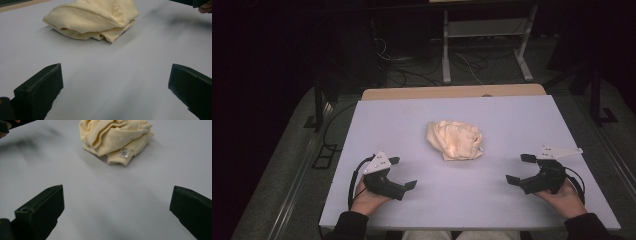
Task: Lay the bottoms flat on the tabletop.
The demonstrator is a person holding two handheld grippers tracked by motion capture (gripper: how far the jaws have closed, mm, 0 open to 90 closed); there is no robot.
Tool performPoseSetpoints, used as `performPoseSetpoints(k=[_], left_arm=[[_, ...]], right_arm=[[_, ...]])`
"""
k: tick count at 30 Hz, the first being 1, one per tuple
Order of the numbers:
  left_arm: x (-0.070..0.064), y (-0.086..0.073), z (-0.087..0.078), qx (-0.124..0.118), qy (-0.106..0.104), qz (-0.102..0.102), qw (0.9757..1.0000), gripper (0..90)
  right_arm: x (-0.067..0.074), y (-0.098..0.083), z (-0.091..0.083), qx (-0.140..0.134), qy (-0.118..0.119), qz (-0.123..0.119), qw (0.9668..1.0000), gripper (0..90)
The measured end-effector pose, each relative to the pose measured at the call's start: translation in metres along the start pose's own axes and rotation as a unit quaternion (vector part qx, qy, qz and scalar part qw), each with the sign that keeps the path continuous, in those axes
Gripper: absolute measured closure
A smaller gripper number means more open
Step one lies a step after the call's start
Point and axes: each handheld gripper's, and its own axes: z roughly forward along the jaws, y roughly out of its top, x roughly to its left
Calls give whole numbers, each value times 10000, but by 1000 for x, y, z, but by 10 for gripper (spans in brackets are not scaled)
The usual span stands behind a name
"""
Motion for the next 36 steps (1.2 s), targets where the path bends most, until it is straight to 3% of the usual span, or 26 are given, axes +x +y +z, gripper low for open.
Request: performPoseSetpoints(k=[3,10,18,36], left_arm=[[0,3,1,40,-15,19,10000,0],[3,22,0,74,-9,193,9998,0],[11,40,4,62,-10,282,9996,0],[22,67,18,6,48,354,9994,0]], right_arm=[[0,5,-3,-90,-62,-28,9999,0],[-8,19,-5,-152,-101,185,9997,0],[-17,30,-1,-78,-23,250,9997,0],[-22,64,16,41,-45,45,10000,0]])
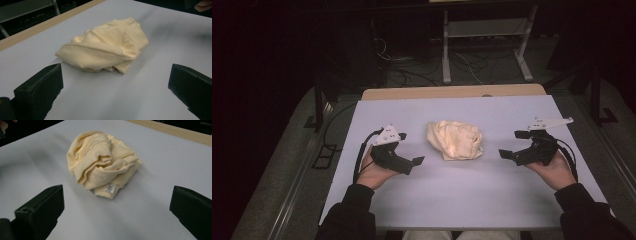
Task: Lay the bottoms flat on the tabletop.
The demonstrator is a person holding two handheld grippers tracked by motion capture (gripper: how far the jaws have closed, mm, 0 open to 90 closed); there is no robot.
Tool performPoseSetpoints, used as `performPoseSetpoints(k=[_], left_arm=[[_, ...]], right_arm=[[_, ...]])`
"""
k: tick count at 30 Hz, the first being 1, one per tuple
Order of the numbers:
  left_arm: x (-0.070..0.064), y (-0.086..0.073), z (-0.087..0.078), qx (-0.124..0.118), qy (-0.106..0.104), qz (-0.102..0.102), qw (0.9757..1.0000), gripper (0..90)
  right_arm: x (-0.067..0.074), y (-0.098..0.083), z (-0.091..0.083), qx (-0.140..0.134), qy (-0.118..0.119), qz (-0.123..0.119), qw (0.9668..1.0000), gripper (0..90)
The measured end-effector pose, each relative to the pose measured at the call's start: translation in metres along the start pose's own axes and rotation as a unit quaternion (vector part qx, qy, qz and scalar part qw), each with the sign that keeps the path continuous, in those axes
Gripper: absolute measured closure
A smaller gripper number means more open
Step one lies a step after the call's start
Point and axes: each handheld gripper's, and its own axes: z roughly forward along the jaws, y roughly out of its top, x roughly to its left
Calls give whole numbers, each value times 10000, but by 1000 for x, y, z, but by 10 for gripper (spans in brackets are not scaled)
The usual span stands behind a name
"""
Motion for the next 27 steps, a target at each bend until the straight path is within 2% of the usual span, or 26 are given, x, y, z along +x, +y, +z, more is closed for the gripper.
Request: performPoseSetpoints(k=[9,17,22,27], left_arm=[[4,5,9,-118,-4,10,9999,0],[11,6,16,-134,37,-85,9999,0],[16,4,24,-180,52,-227,9996,0],[18,3,29,-197,41,-283,9994,0]], right_arm=[[-1,7,14,46,2,-47,10000,0],[-3,6,25,121,-20,-49,9999,0],[-9,3,33,123,-79,71,9999,0],[-11,1,39,150,-78,98,9998,0]])
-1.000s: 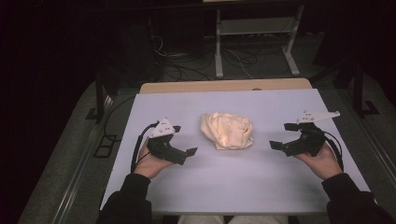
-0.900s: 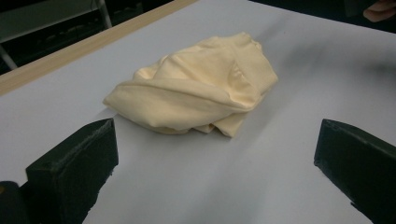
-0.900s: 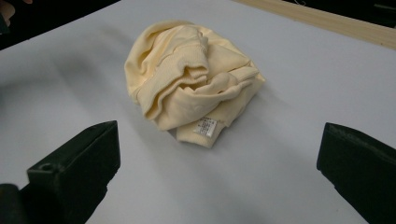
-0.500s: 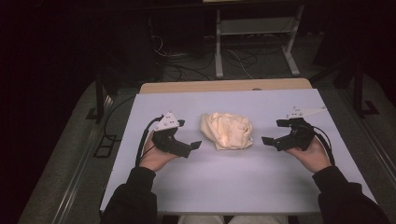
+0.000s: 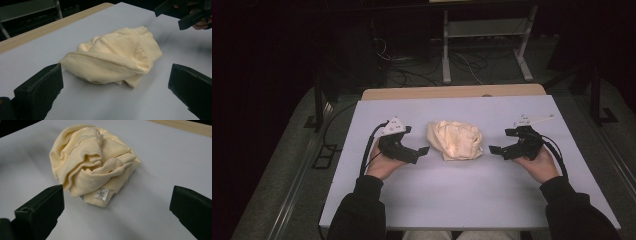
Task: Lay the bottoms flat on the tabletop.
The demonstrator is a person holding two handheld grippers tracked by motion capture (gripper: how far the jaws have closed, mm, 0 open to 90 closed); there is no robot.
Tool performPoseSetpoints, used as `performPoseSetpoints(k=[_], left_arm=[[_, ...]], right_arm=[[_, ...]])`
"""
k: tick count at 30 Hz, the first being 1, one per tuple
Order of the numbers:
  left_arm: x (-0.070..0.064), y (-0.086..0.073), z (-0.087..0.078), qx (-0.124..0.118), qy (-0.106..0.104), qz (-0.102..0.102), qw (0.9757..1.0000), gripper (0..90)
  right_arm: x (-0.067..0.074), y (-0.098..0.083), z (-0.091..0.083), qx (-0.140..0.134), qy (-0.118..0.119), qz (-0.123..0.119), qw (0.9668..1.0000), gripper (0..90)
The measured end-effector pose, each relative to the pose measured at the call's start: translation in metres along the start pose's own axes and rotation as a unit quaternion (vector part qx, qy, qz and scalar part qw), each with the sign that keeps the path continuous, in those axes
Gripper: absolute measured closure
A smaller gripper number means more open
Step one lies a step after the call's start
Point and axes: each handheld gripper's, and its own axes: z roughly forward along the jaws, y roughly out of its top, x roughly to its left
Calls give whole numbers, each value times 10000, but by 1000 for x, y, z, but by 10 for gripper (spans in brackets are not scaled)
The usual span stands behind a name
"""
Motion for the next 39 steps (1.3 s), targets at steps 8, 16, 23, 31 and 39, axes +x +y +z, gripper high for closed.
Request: performPoseSetpoints(k=[8,16,23,31,39], left_arm=[[4,-4,10,11,-12,-90,10000,0],[8,-7,22,-117,-32,-233,9997,0],[11,-12,37,-183,-81,-383,9991,0],[6,-16,53,-218,-151,-405,9988,0],[1,-18,75,-116,-175,-438,9988,0]], right_arm=[[-4,-5,14,150,-35,4,9999,0],[-6,-9,26,222,-31,55,9997,0],[-3,-15,39,432,44,7,9991,0],[3,-18,49,527,285,-16,9982,47],[11,-20,58,623,289,-202,9974,86]])
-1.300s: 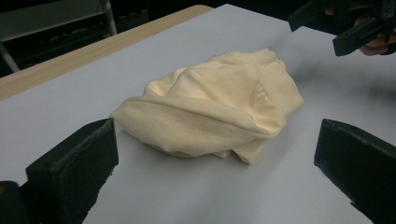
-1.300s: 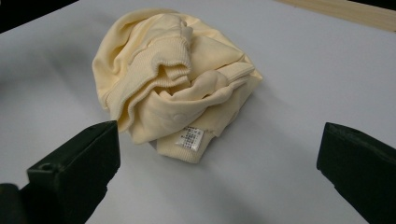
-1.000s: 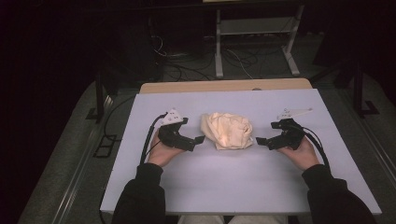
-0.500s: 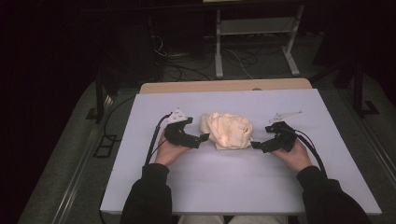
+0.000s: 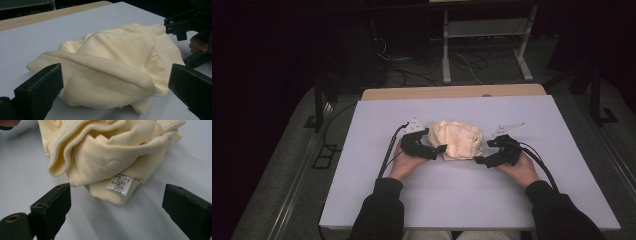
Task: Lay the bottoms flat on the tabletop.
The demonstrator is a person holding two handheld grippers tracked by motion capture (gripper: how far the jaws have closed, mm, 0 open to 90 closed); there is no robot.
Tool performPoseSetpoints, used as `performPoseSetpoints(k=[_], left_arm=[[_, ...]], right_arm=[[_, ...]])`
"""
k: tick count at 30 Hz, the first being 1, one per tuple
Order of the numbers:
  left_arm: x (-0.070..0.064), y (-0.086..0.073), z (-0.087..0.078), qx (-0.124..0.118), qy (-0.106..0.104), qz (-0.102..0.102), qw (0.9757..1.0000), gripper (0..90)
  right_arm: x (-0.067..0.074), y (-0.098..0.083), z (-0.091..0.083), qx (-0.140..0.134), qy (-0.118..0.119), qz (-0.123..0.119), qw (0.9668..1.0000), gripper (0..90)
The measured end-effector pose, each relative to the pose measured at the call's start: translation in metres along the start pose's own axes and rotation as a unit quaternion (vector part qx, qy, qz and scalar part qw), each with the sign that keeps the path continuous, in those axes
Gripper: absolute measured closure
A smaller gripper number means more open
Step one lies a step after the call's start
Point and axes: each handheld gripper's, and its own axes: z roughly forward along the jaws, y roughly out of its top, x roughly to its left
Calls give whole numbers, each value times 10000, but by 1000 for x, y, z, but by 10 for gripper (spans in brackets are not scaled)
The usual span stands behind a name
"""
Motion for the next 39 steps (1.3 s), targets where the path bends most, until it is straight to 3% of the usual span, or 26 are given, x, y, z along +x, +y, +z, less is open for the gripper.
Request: performPoseSetpoints(k=[7,11,19,20,21,22,24,26,27,31,39], left_arm=[[1,-2,3,103,-23,-115,9999,35],[2,-4,3,135,-30,-188,9997,86],[-2,-6,9,400,274,-135,9987,186],[-3,-7,10,442,358,-113,9983,255],[-3,-7,10,488,406,-90,9979,255],[-2,-7,11,559,532,-106,9970,337],[-2,-7,11,579,560,-140,9967,367],[-1,-7,11,607,593,-170,9963,465],[0,-7,9,635,602,-170,9960,563],[2,-5,4,651,656,-107,9957,744],[10,3,-12,512,673,-232,9961,794]], right_arm=[[-2,-1,6,11,60,-73,10000,156],[-2,0,7,-43,116,-80,9999,261],[1,-2,9,17,-48,-263,9996,382],[1,-2,9,6,-64,-320,9995,488],[1,-2,9,6,-64,-320,9995,488],[1,-2,9,-7,19,-344,9994,600],[1,-1,9,0,32,-369,9993,638],[3,0,8,25,37,-467,9989,706],[3,0,7,45,53,-495,9987,732],[2,1,5,94,76,-519,9986,769],[-3,3,-1,147,83,-445,9989,797]])
